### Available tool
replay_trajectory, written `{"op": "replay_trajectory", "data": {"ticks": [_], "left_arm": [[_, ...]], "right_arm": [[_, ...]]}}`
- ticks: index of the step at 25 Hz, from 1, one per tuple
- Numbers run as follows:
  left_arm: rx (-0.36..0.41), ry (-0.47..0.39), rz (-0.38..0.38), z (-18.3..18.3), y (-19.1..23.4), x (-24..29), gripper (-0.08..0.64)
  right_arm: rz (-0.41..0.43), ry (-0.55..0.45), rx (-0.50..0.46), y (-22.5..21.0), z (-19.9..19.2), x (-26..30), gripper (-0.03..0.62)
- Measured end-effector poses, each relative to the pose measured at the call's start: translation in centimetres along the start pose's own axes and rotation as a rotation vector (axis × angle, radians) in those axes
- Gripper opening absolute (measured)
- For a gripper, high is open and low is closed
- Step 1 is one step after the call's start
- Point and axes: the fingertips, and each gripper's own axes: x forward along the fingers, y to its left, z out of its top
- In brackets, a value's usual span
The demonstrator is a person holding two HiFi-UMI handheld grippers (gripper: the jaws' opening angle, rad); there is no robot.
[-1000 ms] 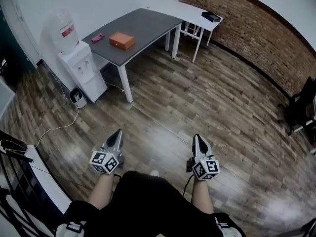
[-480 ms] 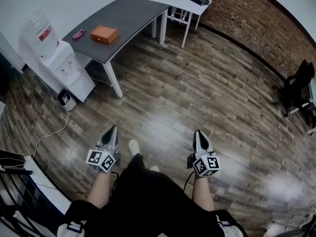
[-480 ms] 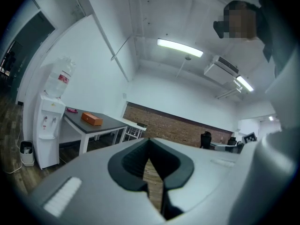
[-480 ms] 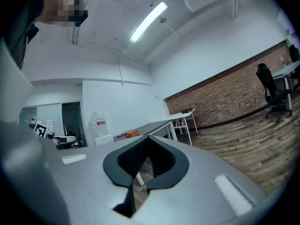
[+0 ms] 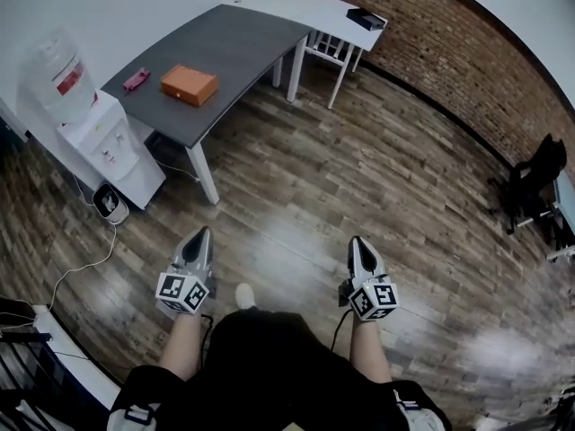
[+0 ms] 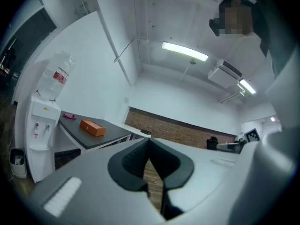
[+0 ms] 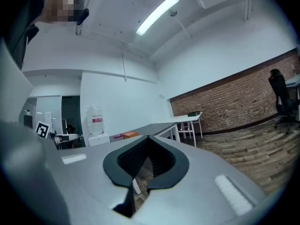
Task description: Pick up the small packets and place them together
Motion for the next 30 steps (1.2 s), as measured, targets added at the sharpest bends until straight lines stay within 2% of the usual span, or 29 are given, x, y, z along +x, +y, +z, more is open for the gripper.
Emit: {"op": "replay_trajectory", "data": {"ticks": [4,9,13,18,23,30], "left_arm": [[-0.005,0.006,0.043,0.8,4.8,1.0,-0.002],[-0.030,-0.049,0.121,2.5,9.7,1.7,-0.002],[-0.039,-0.065,0.173,3.2,13.0,1.3,-0.002],[-0.026,-0.074,0.229,3.4,15.9,0.5,-0.002],[0.010,-0.113,0.290,4.6,17.8,-0.4,-0.002],[-0.021,-0.134,0.367,4.6,20.6,1.8,-0.002]], "right_arm": [[0.035,0.001,-0.019,1.9,0.9,5.2,0.002],[0.089,0.051,-0.026,3.5,0.5,11.9,0.002],[0.161,0.054,-0.056,6.3,1.4,17.0,0.002],[0.246,0.067,-0.085,9.1,1.2,20.9,0.002],[0.313,0.114,-0.057,11.2,-0.7,24.3,0.002],[0.438,0.136,-0.038,12.6,-1.9,31.4,0.002]]}}
